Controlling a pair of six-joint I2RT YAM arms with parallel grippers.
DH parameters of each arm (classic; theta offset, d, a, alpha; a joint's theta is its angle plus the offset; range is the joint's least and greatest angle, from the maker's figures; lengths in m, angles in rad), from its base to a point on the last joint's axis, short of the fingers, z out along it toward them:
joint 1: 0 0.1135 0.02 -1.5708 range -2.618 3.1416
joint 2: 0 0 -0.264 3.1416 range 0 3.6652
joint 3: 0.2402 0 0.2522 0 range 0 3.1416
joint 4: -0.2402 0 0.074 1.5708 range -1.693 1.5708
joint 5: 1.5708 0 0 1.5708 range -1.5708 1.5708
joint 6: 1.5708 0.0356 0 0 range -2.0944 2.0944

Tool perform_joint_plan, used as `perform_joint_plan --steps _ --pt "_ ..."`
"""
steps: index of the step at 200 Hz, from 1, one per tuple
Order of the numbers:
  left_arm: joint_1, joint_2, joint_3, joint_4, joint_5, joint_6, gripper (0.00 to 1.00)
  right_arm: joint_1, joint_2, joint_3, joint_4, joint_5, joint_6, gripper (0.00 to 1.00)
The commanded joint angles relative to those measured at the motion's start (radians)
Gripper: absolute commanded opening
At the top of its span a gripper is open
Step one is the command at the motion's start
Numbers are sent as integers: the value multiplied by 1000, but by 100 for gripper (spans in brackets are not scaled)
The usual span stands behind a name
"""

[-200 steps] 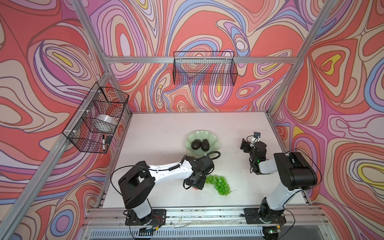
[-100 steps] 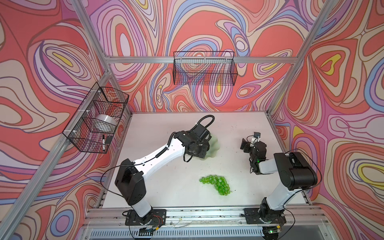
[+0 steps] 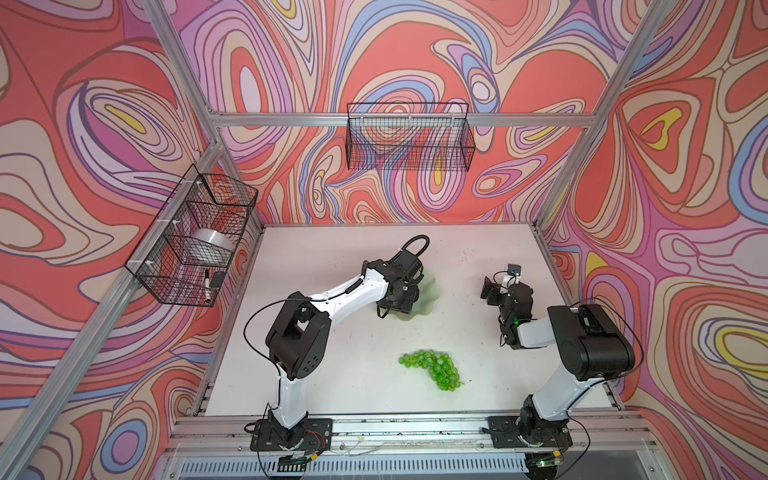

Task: Place and organize the fake fruits in the fruit bowl
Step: 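Carry the red apple to the bowl and set it before the avocados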

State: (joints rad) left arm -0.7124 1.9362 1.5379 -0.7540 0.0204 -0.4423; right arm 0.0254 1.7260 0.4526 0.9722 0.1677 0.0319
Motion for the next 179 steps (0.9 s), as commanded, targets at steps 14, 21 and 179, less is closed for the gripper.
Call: perform_joint_plan --steps 14,21,179 --pt "25 32 1 36 -20 -23 49 -4 -11 10 1 2 6 98" --pt "28 35 -2 42 -22 -21 49 -4 -11 9 0 2 6 99" --pt "38 27 25 29 24 -40 73 -4 -12 10 0 2 5 98"
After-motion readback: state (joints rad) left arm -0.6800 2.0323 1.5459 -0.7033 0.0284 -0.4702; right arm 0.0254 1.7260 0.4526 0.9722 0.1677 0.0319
